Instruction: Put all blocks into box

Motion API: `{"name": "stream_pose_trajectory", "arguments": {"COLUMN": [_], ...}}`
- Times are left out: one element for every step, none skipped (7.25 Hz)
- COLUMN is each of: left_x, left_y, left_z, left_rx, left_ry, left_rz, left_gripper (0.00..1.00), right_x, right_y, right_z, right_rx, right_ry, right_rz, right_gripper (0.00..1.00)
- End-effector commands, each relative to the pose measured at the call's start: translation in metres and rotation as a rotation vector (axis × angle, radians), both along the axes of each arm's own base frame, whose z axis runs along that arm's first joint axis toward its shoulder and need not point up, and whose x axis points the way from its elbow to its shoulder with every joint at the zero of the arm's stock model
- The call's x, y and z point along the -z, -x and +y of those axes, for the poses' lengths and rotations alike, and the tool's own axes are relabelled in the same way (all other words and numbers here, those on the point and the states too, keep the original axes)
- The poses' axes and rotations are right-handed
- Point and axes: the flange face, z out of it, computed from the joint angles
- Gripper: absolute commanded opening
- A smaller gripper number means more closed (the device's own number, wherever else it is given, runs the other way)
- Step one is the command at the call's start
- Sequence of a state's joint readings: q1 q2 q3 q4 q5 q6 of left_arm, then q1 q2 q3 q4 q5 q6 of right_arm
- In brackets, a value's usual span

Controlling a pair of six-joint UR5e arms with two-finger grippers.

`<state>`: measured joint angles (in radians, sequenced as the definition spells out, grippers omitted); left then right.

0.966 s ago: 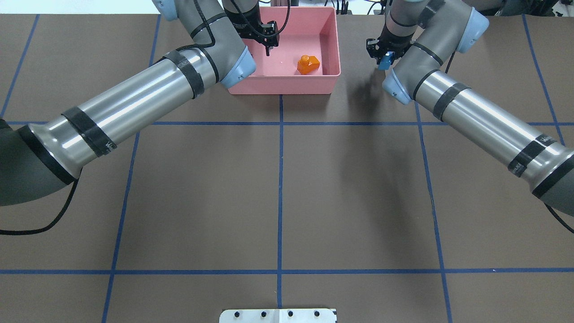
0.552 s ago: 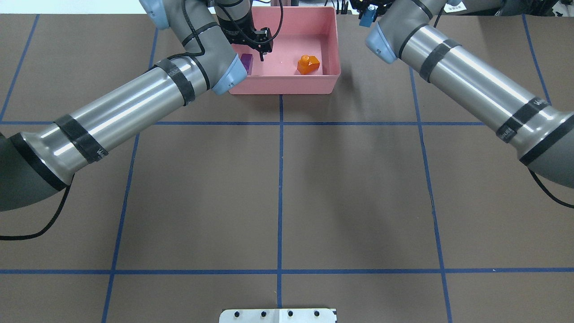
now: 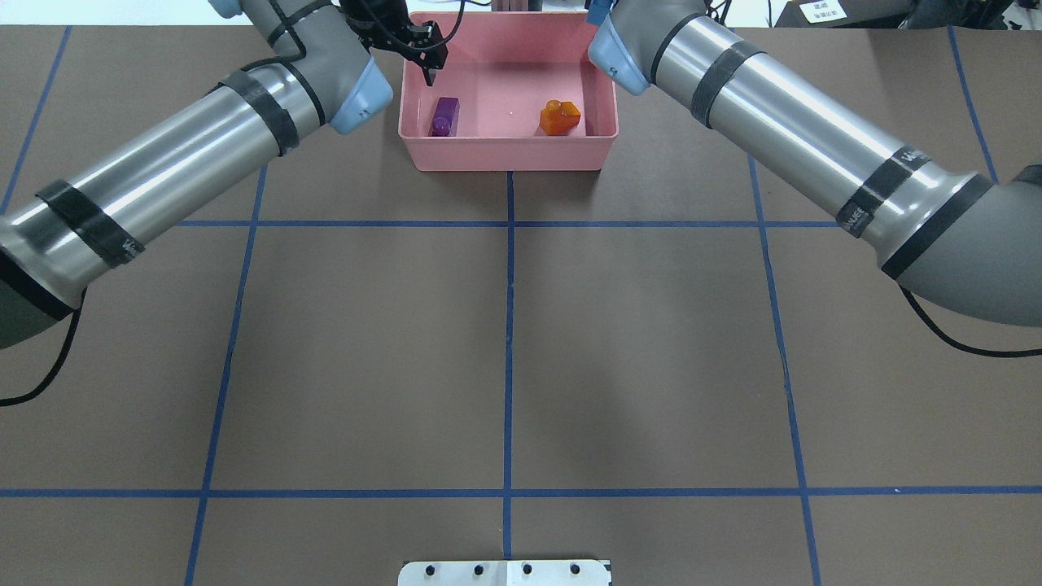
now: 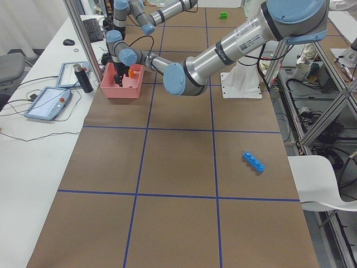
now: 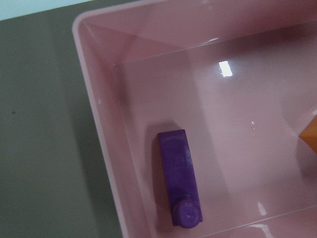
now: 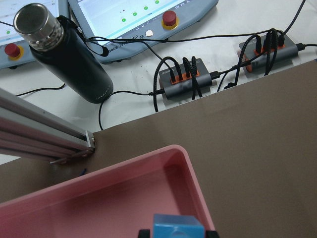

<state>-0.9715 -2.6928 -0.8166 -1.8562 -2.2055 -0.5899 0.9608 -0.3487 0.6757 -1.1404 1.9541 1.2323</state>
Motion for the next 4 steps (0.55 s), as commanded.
{"name": "stream_pose_trajectory", "arguments": {"left_x": [-0.015,-0.043,-0.055,-0.085], "left_y": [0.035,0.051,0.078,0.115], "left_z": [-0.009,0.005,0.014,0.03], "left_rx": [-0.02,-0.012,-0.002,-0.007], "left_ry": [-0.001,-0.009,-0.016,0.012], "left_rz": [0.031,0.035,0.06,0.107], "left_gripper": [1.0,1.0,1.0,1.0], "right_x": [-0.003,-0.004,-0.013,-0.022], "right_y": [0.013,0.002,-0.024,-0.05], "right_z": [0.007,0.001,-0.011,-0.022], "right_rx": [0.003,0.022,0.087,0.133], "right_ry": [0.008,-0.001,0.018,0.004], "right_rz": [0.01,0.012,0.049,0.091], "right_gripper": [0.99,1.0,1.0,1.0]}}
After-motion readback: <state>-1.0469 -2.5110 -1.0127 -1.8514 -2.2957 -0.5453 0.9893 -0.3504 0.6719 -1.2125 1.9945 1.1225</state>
